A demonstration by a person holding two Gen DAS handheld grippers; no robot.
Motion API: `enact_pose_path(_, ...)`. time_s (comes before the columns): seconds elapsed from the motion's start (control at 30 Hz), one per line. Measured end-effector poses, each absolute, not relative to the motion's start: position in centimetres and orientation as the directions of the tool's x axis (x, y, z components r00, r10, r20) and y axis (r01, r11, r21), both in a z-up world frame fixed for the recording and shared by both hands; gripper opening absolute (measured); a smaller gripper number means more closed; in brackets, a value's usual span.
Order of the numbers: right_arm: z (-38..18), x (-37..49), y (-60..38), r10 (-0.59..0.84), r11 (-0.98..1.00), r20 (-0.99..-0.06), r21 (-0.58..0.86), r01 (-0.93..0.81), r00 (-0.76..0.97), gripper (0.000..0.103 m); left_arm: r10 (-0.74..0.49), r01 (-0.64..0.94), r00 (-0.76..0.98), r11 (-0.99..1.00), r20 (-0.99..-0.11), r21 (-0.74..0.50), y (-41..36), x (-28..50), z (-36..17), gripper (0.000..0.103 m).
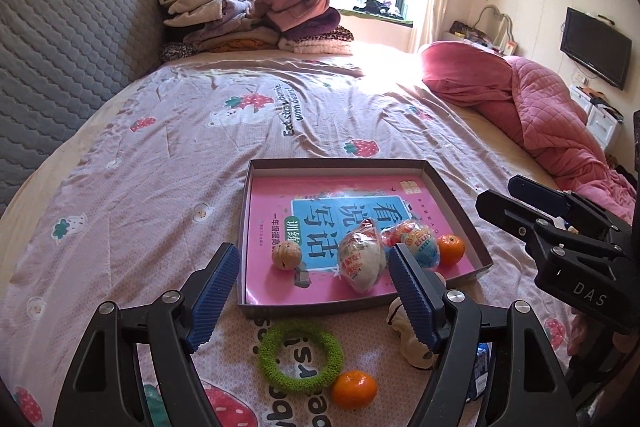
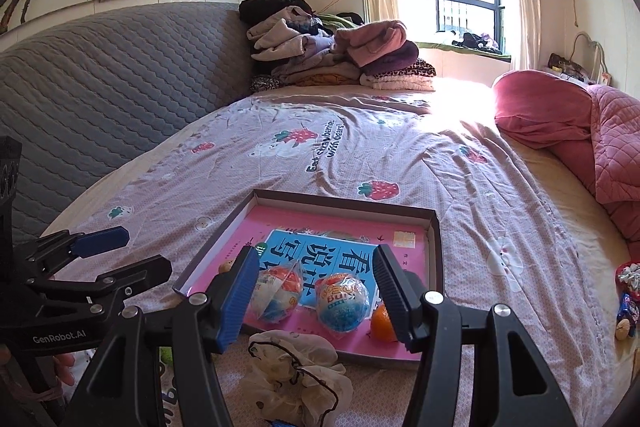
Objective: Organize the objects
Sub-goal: 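Withdraw both grippers from the tray back toward the remaining objects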
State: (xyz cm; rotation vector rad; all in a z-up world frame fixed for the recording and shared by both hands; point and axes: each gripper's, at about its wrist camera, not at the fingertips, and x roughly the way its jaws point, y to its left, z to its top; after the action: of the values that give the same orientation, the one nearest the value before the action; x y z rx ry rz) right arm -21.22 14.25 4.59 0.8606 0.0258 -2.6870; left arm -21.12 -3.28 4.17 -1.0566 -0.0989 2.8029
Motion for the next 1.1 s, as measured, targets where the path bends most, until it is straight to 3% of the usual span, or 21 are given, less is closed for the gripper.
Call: enact_pose_path(1.1, 3.8, -17.3, 15.2, -0.302, -0.948, -0.575, 0.094, 0.305, -0.76, 0.059, 0.17, -0.13, -0.734, -0.985, -0.657, -0.11, -3.3, -17.0, 2.8, 0.078)
